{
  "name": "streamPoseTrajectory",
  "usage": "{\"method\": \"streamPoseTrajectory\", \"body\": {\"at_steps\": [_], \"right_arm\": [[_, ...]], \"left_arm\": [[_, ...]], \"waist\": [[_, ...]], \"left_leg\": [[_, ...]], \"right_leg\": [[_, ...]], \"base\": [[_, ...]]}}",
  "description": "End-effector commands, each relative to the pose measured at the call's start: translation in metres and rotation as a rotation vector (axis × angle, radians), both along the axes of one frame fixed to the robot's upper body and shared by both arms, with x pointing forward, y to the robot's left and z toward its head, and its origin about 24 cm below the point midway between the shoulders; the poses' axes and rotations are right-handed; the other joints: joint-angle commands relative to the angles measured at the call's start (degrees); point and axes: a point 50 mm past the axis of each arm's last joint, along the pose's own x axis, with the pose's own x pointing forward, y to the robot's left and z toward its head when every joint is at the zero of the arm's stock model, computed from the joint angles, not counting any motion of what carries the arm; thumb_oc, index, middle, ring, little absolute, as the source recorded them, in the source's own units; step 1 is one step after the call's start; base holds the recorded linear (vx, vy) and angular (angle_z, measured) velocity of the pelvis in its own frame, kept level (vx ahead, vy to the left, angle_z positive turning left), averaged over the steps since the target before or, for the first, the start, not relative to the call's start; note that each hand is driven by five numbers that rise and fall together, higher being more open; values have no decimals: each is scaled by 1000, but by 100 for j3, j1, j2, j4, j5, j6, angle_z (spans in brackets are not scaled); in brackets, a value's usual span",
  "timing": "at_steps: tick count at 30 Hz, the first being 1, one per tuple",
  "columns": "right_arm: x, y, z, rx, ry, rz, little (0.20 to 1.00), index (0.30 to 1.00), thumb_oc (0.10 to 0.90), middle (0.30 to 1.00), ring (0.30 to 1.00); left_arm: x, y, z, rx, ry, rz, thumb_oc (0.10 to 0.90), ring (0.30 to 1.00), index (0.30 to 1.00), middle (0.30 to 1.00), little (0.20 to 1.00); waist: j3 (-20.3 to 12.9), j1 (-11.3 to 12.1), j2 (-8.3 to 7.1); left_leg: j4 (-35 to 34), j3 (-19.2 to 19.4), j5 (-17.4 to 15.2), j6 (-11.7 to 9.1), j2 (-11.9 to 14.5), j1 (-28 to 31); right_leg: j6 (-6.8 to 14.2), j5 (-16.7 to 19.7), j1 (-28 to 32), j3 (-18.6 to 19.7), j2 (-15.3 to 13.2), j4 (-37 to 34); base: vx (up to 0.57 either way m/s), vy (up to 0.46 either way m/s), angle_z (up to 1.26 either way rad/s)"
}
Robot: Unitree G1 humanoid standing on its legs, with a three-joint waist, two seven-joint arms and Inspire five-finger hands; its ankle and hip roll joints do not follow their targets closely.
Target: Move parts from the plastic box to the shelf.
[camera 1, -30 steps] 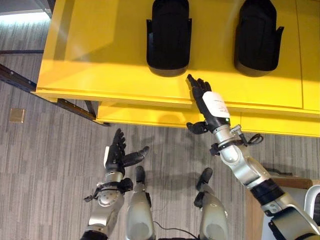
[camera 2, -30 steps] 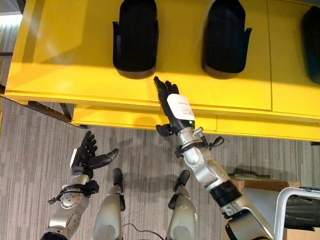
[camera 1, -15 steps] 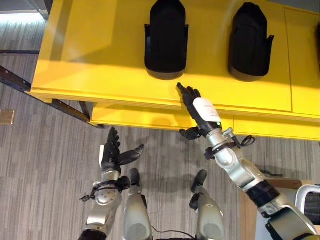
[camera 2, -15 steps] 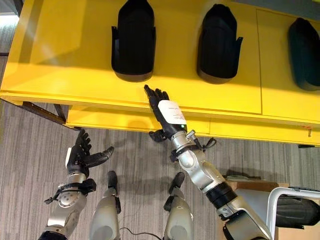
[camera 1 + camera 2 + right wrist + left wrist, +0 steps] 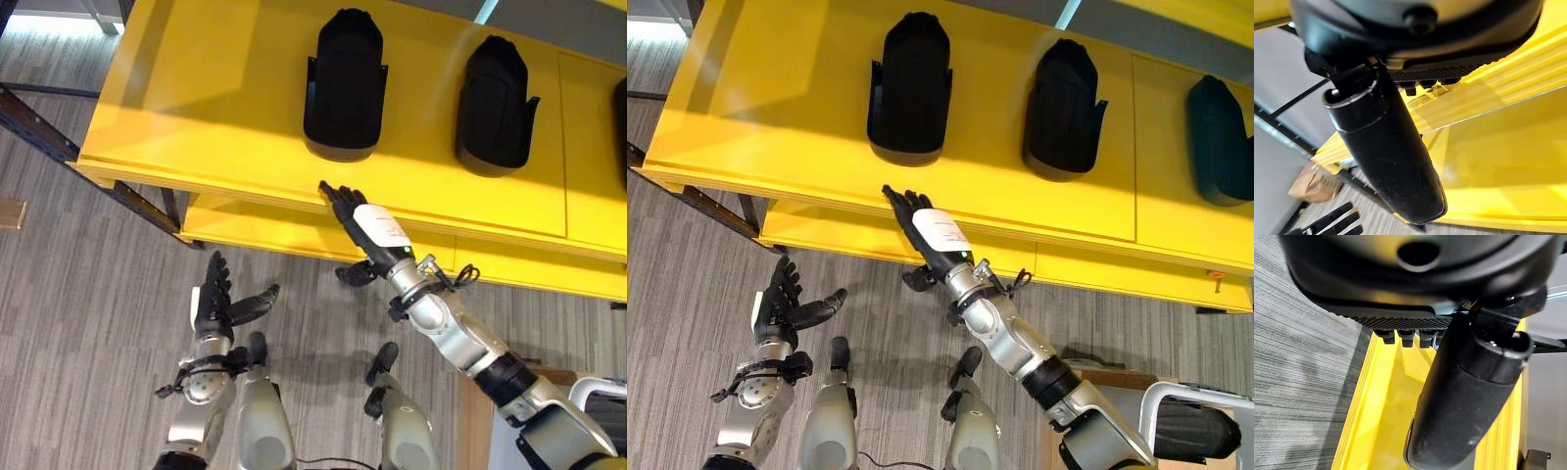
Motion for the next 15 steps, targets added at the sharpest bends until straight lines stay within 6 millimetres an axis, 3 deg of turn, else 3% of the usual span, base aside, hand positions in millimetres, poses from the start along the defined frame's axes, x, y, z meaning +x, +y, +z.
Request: {"method": "streamPoseTrajectory", "body": {"at_steps": [1, 9, 15], "right_arm": [[-13, 37, 44, 126, -155, 191, 1000, 1000, 900, 1000, 1000], [-6, 37, 45, 105, -174, 152, 1000, 1000, 900, 1000, 1000], [6, 22, 45, 84, -199, 38, 1000, 1000, 900, 1000, 1000]], "left_arm": [[1, 8, 30, 90, -157, 5, 900, 1000, 1000, 1000, 1000], [0, 7, 29, 87, -152, 4, 900, 1000, 1000, 1000, 1000], [-1, 10, 28, 90, -143, 17, 900, 1000, 1000, 1000, 1000]], "waist": [[-263, 126, -302], [-251, 210, -311], [-206, 260, -281]], "left_leg": [[335, -29, -630, 155, -43, -96], [380, -125, -649, 211, -143, -208], [408, -169, -636, 241, -174, -305]], "right_leg": [[652, -33, 347, -167, -640, 140], [688, 60, 391, -241, -710, 118], [698, 95, 372, -329, -761, 123]], "base": [[6, 18, 7], [2, 18, 12], [8, 9, 7]]}}
